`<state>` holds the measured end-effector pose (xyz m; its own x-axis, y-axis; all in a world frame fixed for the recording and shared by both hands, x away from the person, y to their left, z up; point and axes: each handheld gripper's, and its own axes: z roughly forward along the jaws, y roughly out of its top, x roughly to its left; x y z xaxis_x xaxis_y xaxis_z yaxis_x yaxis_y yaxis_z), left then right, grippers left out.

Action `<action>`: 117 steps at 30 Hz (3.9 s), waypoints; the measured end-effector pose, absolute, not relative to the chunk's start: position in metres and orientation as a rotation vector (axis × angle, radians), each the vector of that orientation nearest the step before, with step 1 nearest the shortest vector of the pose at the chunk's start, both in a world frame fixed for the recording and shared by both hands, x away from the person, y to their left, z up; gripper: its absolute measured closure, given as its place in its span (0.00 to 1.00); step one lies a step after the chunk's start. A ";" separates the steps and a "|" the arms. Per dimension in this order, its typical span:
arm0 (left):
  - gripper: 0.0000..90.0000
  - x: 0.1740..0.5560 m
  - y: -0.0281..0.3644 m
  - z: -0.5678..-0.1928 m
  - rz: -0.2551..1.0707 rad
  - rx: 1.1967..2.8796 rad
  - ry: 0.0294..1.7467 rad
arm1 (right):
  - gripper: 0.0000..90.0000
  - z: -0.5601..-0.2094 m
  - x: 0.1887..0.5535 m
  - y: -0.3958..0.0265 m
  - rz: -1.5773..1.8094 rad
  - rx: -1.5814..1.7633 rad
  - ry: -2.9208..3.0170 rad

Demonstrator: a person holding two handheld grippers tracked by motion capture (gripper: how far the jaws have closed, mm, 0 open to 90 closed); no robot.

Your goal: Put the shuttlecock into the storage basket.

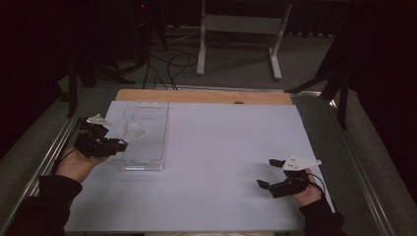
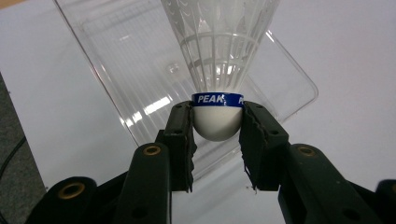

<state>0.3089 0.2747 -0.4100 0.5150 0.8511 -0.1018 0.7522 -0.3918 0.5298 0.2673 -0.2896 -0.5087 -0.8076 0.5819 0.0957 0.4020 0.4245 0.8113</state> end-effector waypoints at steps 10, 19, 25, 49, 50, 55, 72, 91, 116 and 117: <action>0.73 0.304 0.284 -0.424 0.298 2.184 1.405 | 0.10 -0.510 0.267 -0.289 1.320 0.865 2.487; 0.73 0.308 0.286 -0.435 0.303 2.197 1.445 | 0.10 -0.511 0.268 -0.288 1.317 0.869 2.499; 0.73 0.310 0.284 -0.443 0.266 2.235 1.446 | 0.10 -0.512 0.268 -0.289 1.318 0.869 2.504; 0.36 0.318 0.276 -0.437 0.277 2.269 1.504 | 0.10 -0.512 0.267 -0.290 1.329 0.878 2.506; 0.33 0.318 0.275 -0.436 0.271 2.263 1.505 | 0.10 -0.512 0.267 -0.290 1.331 0.878 2.506; 0.12 0.320 0.272 -0.432 0.214 2.250 1.472 | 0.10 -0.512 0.266 -0.289 1.332 0.874 2.510; 0.00 0.325 0.244 -0.420 0.269 2.250 1.225 | 0.10 -0.513 0.266 -0.291 1.356 0.881 2.512; 0.00 0.339 0.200 -0.414 0.224 2.236 1.045 | 0.10 -0.514 0.267 -0.293 1.273 0.941 2.495; 0.00 0.326 0.123 -0.407 0.156 2.247 0.706 | 0.10 -0.511 0.265 -0.292 1.275 0.931 2.520; 0.00 0.325 0.120 -0.408 0.149 2.250 0.691 | 0.10 -0.511 0.265 -0.293 1.270 0.928 2.517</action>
<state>0.3248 0.1198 -0.4078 0.8467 0.5219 -0.1038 0.4327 -0.5618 0.7050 0.2653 -0.2927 -0.5112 -0.7909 0.6003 0.1184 0.4520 0.4427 0.7744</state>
